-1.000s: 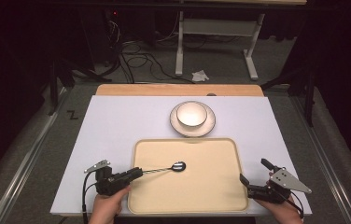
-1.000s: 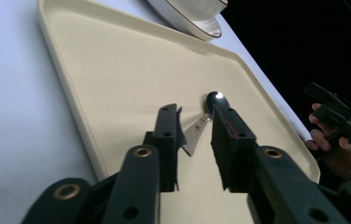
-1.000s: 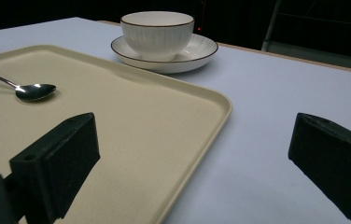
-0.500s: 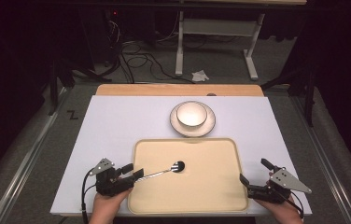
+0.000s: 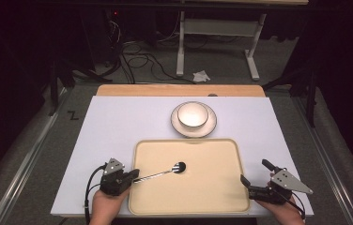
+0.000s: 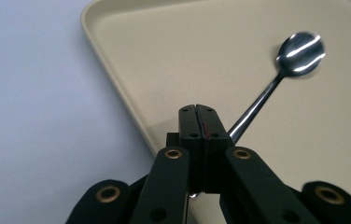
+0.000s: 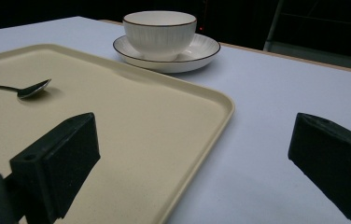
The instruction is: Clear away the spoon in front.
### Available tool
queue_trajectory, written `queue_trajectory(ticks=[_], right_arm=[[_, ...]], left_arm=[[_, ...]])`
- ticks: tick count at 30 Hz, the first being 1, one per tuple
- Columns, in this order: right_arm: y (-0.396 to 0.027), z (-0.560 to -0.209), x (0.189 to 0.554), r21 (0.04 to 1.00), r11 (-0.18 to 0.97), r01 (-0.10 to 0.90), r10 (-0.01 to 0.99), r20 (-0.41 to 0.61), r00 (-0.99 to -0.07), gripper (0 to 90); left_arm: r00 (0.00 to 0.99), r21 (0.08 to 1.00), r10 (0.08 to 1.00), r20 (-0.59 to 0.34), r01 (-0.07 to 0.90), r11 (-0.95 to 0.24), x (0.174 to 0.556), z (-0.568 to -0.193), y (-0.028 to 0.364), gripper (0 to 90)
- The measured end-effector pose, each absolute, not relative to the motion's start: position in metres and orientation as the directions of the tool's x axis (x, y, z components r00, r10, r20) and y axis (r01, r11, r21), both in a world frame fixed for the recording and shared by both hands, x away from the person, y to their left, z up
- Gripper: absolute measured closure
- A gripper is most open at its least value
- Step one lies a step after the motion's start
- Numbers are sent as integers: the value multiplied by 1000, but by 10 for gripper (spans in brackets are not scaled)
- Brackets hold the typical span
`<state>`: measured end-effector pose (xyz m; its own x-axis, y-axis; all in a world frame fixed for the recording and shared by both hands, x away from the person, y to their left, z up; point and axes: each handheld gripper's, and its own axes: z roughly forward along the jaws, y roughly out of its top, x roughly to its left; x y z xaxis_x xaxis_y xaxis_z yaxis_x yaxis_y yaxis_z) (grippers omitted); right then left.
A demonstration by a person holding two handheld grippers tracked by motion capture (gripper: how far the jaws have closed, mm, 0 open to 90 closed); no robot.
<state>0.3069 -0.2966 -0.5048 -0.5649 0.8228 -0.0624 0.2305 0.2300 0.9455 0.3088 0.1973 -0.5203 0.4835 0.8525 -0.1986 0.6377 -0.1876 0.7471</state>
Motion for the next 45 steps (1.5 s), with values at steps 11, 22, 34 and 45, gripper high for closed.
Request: queue_trajectory(ticks=[11,22,34,45], right_arm=[[-297,-505,307,945,228,233,824,-60,-564,27],[-297,-505,307,945,229,232,823,-61,-564,30],[-296,-506,308,944,234,233,821,-64,-568,31],[-297,-506,307,944,231,235,825,-62,-562,32]], left_arm=[[590,695,802,-95,616,-371,295,-516,180,900],[673,671,734,-92,587,-454,286,-512,161,900],[681,722,724,-108,554,-414,295,-504,146,900],[715,725,695,-84,522,-449,327,-504,92,900]])
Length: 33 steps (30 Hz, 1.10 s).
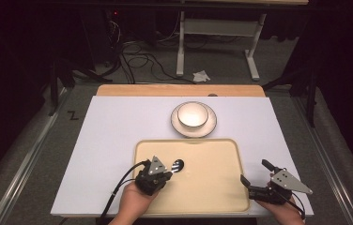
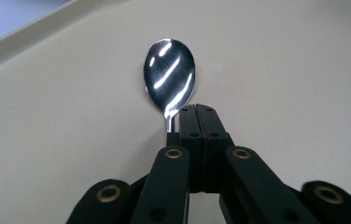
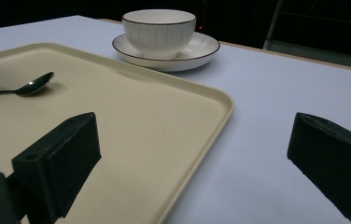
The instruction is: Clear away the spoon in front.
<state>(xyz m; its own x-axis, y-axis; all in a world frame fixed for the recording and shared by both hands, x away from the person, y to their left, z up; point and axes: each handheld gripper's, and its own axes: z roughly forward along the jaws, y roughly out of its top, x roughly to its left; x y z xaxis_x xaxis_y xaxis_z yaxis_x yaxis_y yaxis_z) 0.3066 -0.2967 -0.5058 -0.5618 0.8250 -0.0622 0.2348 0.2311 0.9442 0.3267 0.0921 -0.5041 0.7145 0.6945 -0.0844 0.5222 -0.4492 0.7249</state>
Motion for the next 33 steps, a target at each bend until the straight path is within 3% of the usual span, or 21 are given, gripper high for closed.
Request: queue_trajectory(ticks=[5,24,27,33], right_arm=[[-297,-506,306,945,231,234,824,-62,-563,32],[-297,-506,306,944,233,235,822,-62,-565,32],[-297,-505,306,945,232,232,822,-63,-566,32],[-297,-506,306,944,231,235,823,-61,-565,33]], left_arm=[[700,696,710,-70,544,-468,338,-512,82,900],[590,688,802,-93,620,-377,365,-511,108,900],[610,734,787,-95,577,-359,354,-500,114,900],[604,724,796,-41,567,-393,323,-494,146,900]])
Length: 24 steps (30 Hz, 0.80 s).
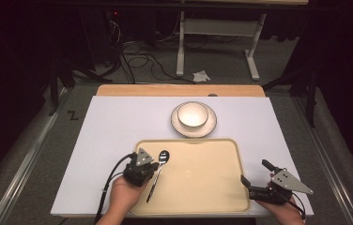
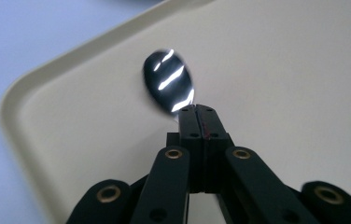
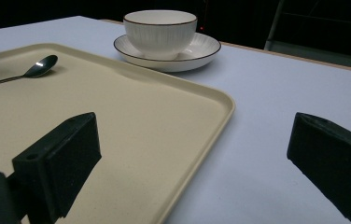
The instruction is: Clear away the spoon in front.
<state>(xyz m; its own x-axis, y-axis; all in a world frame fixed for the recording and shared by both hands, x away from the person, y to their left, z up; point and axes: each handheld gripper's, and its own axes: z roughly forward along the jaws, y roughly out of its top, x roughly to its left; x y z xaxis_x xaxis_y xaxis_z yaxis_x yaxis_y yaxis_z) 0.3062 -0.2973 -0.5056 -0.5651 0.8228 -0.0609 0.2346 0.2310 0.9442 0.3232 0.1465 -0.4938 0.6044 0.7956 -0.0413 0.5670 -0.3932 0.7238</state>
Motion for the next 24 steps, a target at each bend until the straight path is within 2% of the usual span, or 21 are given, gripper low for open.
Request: queue_trajectory(ticks=[3,10,24], right_arm=[[-296,-506,307,943,239,231,819,-68,-570,33],[-294,-505,307,943,244,228,820,-75,-568,33],[-295,-506,309,942,244,229,816,-72,-574,34]], left_arm=[[609,707,793,-26,572,-416,302,-500,156,900],[635,666,772,18,569,-483,277,-511,153,900],[724,666,690,7,511,-544,269,-510,117,900]])
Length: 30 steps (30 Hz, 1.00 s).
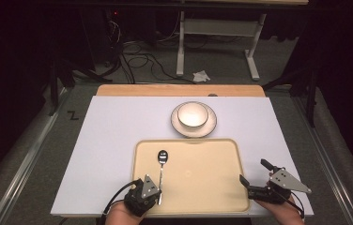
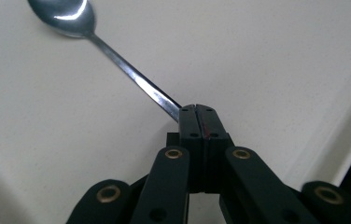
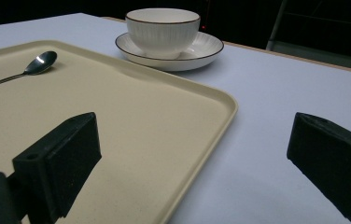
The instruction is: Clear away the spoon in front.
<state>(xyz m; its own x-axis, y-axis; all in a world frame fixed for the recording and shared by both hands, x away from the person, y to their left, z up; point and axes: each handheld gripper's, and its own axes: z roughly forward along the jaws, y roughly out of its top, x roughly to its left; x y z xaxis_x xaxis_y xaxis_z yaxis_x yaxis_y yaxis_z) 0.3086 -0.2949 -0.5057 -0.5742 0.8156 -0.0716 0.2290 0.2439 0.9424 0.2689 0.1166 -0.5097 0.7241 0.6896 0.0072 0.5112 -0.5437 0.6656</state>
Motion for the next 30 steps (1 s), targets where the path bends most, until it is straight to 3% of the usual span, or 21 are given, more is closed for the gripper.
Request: queue_trajectory(ticks=[30], right_arm=[[-295,-496,304,958,229,173,829,-99,-551,16]], left_arm=[[717,708,697,-26,505,-494,275,-506,119,900]])
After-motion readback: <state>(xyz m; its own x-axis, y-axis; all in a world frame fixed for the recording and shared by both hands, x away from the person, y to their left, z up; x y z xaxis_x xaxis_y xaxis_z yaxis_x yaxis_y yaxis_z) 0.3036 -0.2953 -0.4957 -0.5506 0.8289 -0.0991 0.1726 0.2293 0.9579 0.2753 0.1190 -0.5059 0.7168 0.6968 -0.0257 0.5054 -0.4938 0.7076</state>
